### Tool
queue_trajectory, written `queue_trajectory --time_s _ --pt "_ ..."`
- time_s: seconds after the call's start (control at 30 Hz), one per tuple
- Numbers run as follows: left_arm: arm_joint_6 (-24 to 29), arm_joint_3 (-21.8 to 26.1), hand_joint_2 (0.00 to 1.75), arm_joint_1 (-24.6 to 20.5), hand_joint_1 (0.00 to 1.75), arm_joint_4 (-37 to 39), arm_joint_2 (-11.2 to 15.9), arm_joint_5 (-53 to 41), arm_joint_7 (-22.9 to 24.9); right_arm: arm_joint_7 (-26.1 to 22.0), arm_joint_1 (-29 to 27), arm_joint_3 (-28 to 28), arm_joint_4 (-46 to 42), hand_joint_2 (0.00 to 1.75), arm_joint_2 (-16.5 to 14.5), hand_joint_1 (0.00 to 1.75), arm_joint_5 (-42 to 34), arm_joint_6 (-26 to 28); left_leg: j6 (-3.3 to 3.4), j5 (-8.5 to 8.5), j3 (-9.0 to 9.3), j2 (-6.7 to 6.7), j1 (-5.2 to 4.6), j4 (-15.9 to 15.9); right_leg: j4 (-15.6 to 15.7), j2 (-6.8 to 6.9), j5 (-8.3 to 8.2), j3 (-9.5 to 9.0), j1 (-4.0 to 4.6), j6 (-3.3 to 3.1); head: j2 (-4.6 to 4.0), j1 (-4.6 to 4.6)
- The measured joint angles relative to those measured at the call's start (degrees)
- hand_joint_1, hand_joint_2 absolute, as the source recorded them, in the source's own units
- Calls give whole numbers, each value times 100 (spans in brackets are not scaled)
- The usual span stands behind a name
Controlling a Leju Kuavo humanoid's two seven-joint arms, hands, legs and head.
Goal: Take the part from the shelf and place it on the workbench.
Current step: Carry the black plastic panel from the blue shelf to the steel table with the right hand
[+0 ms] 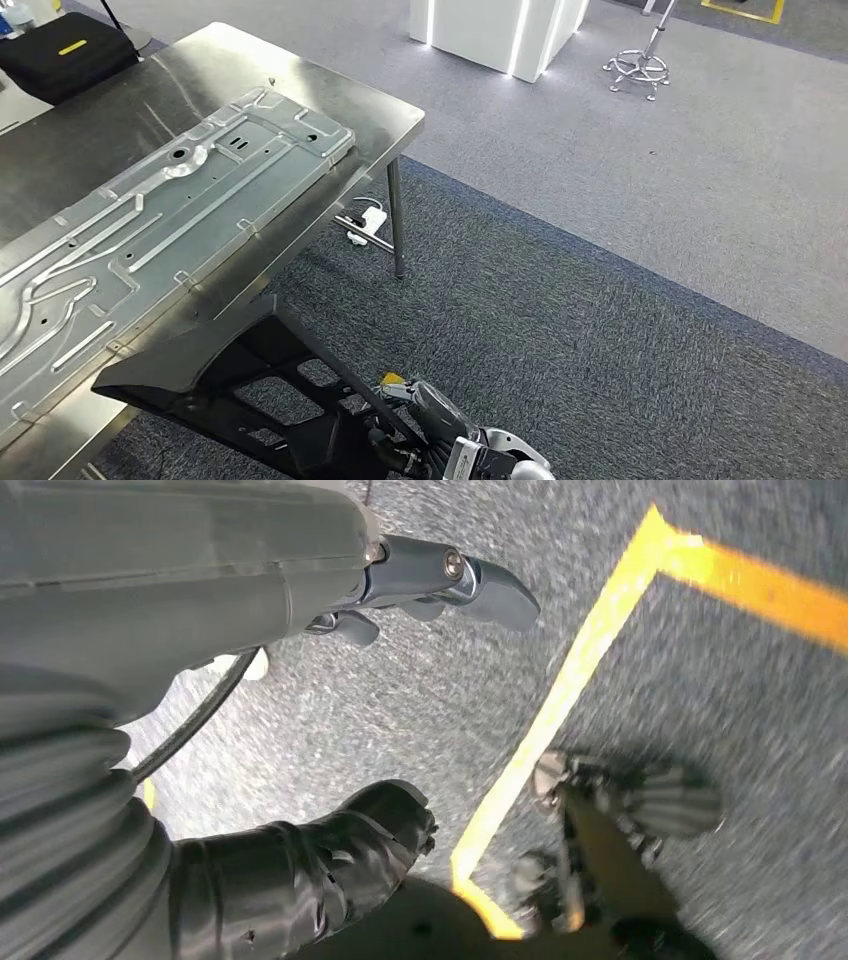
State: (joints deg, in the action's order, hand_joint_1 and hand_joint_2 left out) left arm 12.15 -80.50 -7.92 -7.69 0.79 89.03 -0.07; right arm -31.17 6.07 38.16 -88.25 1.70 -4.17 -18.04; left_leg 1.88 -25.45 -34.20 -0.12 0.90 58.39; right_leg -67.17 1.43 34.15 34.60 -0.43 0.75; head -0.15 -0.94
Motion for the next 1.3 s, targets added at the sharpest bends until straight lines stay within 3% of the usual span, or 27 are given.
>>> queue_trajectory --time_s 0.07,0.1,0.13,0.17,0.23,0.3,0.37,0.4,0.47,0.53,0.6,0.63,0.67,0.73,0.77,0.8,0.9,0.97,1.03,1.1,1.13,1.17,1.23,1.3 --pt "0 0 175 -10 0 0 -1 2 0 -1 -40 -14 -2 175 28 175 0 -1 16 3 -5 -129 -12 3 -676 -107 249 342 -1 3 0 0" --pt "0 0 175 -7 0 0 -1 3 0 0 -54 -21 -2 175 40 175 0 -1 17 3 -5 -200 -17 6 -790 -121 221 418 -1 -1 0 0" --pt "0 0 175 -5 0 0 -1 5 2 1 -59 -26 -1 175 49 175 0 -2 16 3 -2 -274 -19 11 -678 -134 80 388 -2 -11 0 0" --pt "-2 0 175 -6 0 0 -1 7 5 4 -51 -30 -1 175 55 175 -1 -4 13 4 1 -348 -20 17 -375 -170 -137 266 -6 -26 0 0" --pt "-18 0 175 -23 0 0 -4 11 10 12 0 -33 11 175 56 175 -5 -19 -13 6 -14 -484 -23 41 371 -401 -496 -43 -23 -60 0 1" --pt "-32 0 175 -34 0 0 -9 16 -5 15 43 -37 22 175 55 175 -11 -38 -76 26 -51 -596 -22 48 714 -546 -599 -172 -19 -81 0 2" --pt "-28 0 175 -12 0 0 -8 19 -10 14 46 -42 18 175 54 175 -17 -54 -153 49 -78 -690 -12 28 753 -447 -622 -184 -10 -122 0 2" --pt "-25 0 175 6 0 0 -7 21 -6 14 44 -43 15 175 51 175 -19 -62 -180 29 -96 -644 -13 55 785 -387 -640 -202 -14 -156 0 2" --pt "-18 0 175 23 0 0 -7 25 -3 12 29 -45 -4 175 44 175 -20 -78 -225 -178 -248 -382 -21 383 850 -242 -669 -237 -30 -240 0 10" --pt "-19 0 175 22 0 0 -11 27 -8 14 7 -46 -19 175 42 175 -21 -87 -265 -543 -579 -123 -16 1096 859 -79 -663 -244 -3 -282 0 17" --pt "-20 0 175 24 0 0 -16 28 -10 20 -7 -46 -21 175 42 175 -21 -90 -297 -698 -807 -52 4 1591 856 82 -653 -241 13 -286 0 16" --pt "-20 0 175 30 0 0 -17 31 -11 22 -10 -46 -22 175 42 175 -20 -89 -306 -620 -766 -29 12 1534 854 154 -646 -243 15 -282 0 17" --pt "-20 0 175 35 0 0 -16 36 -11 25 -9 -46 -24 175 41 175 -20 -88 -309 -459 -608 11 18 1258 850 219 -636 -249 14 -271 0 17" --pt "-19 0 175 32 0 0 -13 52 -22 28 -4 -46 -29 175 38 175 -20 -86 -285 -156 -170 215 4 475 830 332 -605 -266 32 -227 0 17" --pt "-19 0 175 23 0 0 -12 60 -31 29 1 -46 -31 175 37 175 -21 -86 -252 -83 -27 292 -12 205 819 380 -589 -272 46 -199 0 13" --pt "-21 0 175 18 0 0 -11 68 -39 30 9 -46 -32 175 33 175 -21 -86 -216 -67 35 336 -30 69 812 423 -576 -277 62 -171 0 9" --pt "-33 1 175 32 0 0 -4 85 -41 37 67 -46 -29 175 13 175 -38 -109 -106 -51 27 205 -44 15 806 500 -548 -300 57 -88 0 5" --pt "-39 3 175 38 0 0 3 89 -35 60 130 -46 -22 175 -8 175 -108 -167 -27 -17 42 127 -28 -24 583 290 -377 -221 24 -28 0 4" --pt "-46 5 175 28 0 0 9 91 -33 108 163 -46 0 175 -17 175 -224 -248 19 -3 44 65 -29 -34 -77 -7 -25 90 6 -4 0 3" --pt "-51 9 175 23 0 0 17 93 -33 156 168 -45 43 175 -18 175 -310 -305 35 -5 43 -7 -45 -28 -735 -107 186 442 6 -5 0 3" --pt "-54 11 175 24 0 0 21 93 -33 170 170 -45 65 175 -19 175 -329 -316 37 -9 45 -45 -52 -23 -811 -117 131 509 7 -14 0 3" --pt "-58 14 175 25 0 0 23 93 -33 179 175 -45 83 175 -19 175 -342 -323 35 -13 51 -82 -57 -15 -655 -123 -35 465 7 -32 0 3" --pt "-79 27 175 23 0 0 26 93 -35 187 201 -46 105 175 -20 175 -362 -342 22 -29 67 -141 -65 -2 88 -154 -476 163 17 -89 0 3" --pt "-103 42 175 20 0 0 26 93 -42 188 239 -46 120 175 -21 175 -384 -365 -15 -45 64 -176 -79 13 658 -193 -693 -72 43 -133 0 3"
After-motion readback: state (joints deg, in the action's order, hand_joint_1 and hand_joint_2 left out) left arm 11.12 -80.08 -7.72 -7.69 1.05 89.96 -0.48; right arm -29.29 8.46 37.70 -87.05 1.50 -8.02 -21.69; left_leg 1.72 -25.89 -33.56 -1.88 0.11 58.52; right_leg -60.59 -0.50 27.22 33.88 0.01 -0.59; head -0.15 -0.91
